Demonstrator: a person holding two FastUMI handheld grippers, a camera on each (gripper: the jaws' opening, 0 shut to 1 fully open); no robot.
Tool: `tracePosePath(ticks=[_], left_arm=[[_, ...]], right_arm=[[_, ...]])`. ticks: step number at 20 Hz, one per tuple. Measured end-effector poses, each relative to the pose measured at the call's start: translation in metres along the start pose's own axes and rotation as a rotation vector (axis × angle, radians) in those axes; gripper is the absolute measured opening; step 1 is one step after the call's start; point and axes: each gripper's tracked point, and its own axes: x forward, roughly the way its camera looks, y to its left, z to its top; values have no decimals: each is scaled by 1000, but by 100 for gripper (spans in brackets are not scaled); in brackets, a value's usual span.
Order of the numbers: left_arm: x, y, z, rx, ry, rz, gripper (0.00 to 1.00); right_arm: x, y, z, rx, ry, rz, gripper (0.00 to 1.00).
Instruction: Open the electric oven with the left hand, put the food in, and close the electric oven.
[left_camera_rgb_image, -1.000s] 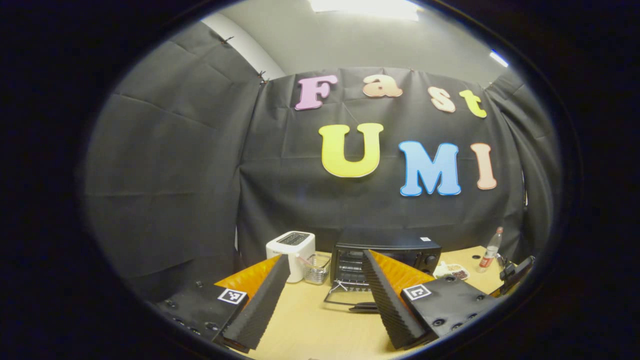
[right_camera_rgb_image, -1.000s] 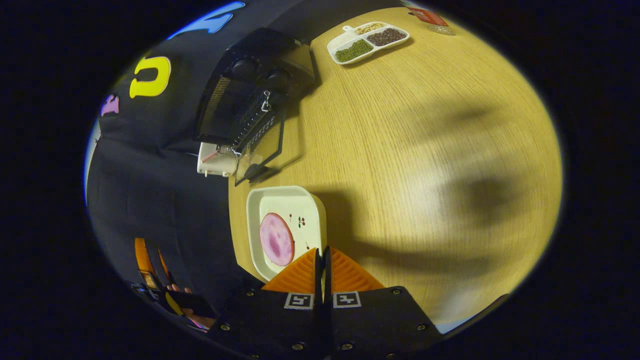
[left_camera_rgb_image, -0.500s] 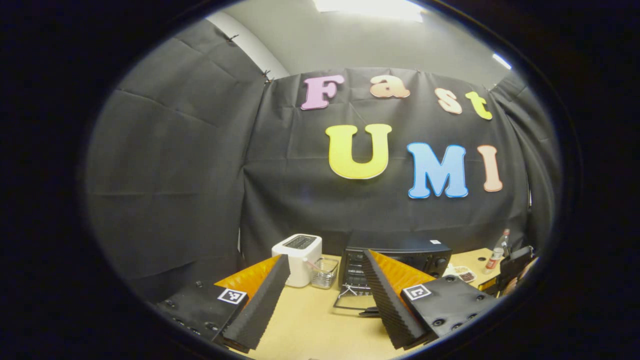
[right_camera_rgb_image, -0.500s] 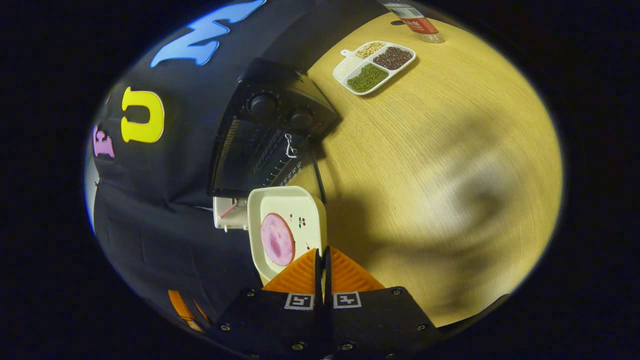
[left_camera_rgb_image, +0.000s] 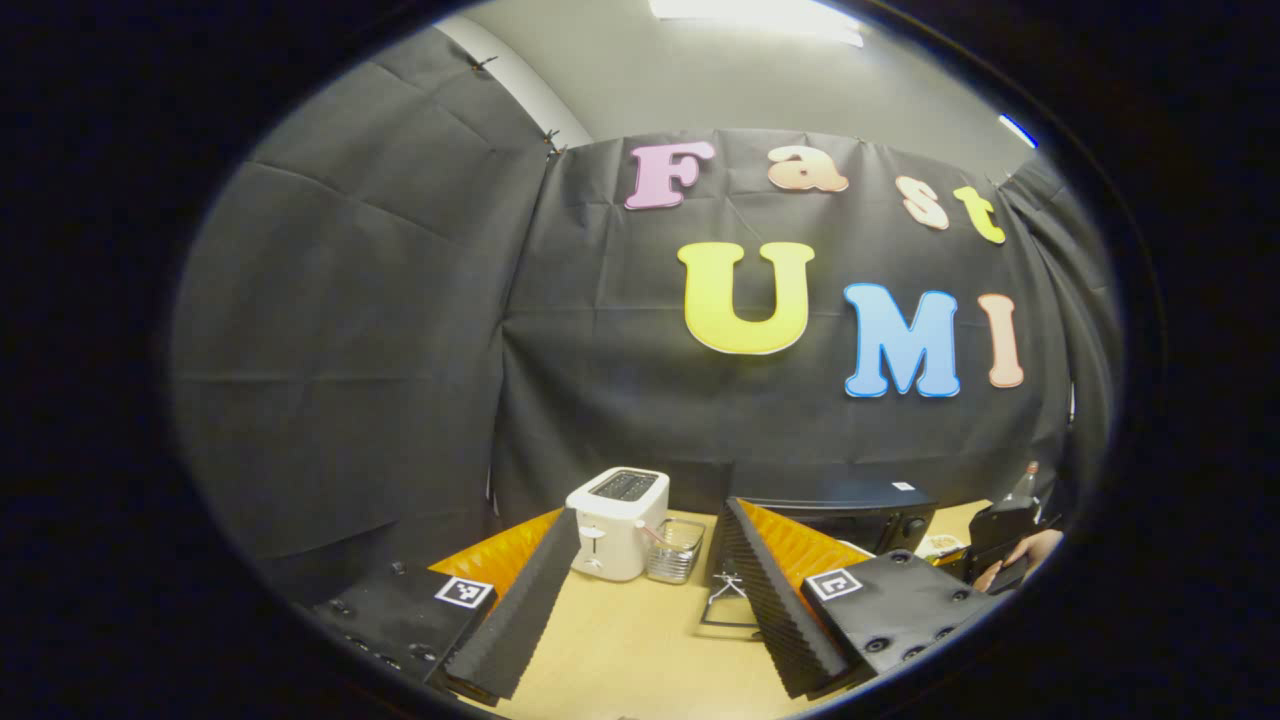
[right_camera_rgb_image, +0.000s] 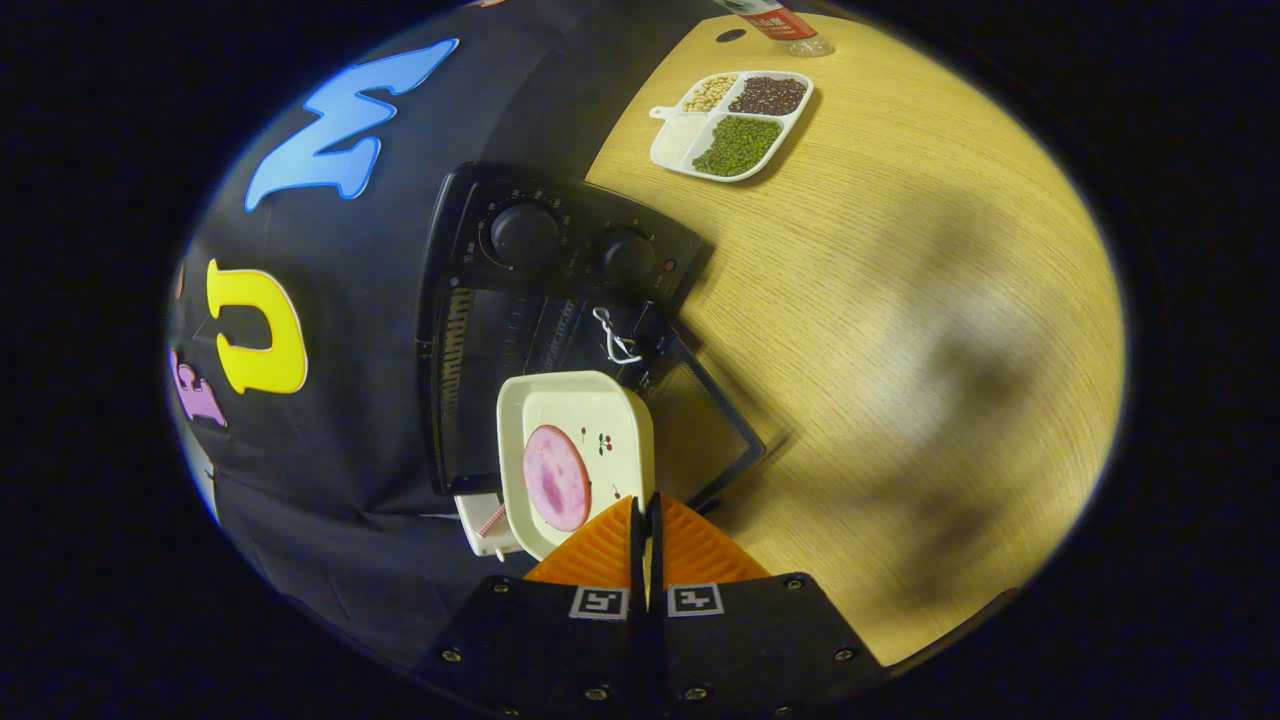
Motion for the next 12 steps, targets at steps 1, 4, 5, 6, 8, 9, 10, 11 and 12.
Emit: tracePosePath(ticks=[1, 4, 5, 6, 8, 9, 10, 11, 12], left_arm=[[4, 5, 0, 5, 1, 3, 98], [17, 15, -5, -5, 20, 5, 100], [20, 18, -4, -15, 23, 7, 98], [24, 20, -5, -22, 28, 4, 98], [30, 20, -5, -25, 37, -6, 98], [32, 21, -5, -14, 38, -13, 100], [33, 21, -6, 3, 36, -13, 100], [34, 23, -7, 22, 37, -13, 100], [34, 27, -8, 36, 39, -10, 100]], right_arm=[[9, 5, 2, 21, -19, 1, 0], [31, 20, 4, 81, -53, 11, 0], [38, 25, 7, 89, -81, 16, 0], [45, 30, 12, 97, -109, 21, 0], [60, 38, 18, 134, -151, 33, 0], [67, 43, 22, 152, -168, 39, 0], [73, 46, 26, 162, -188, 43, 0], [78, 50, 29, 170, -206, 47, 1], [84, 53, 31, 181, -218, 50, 1]])
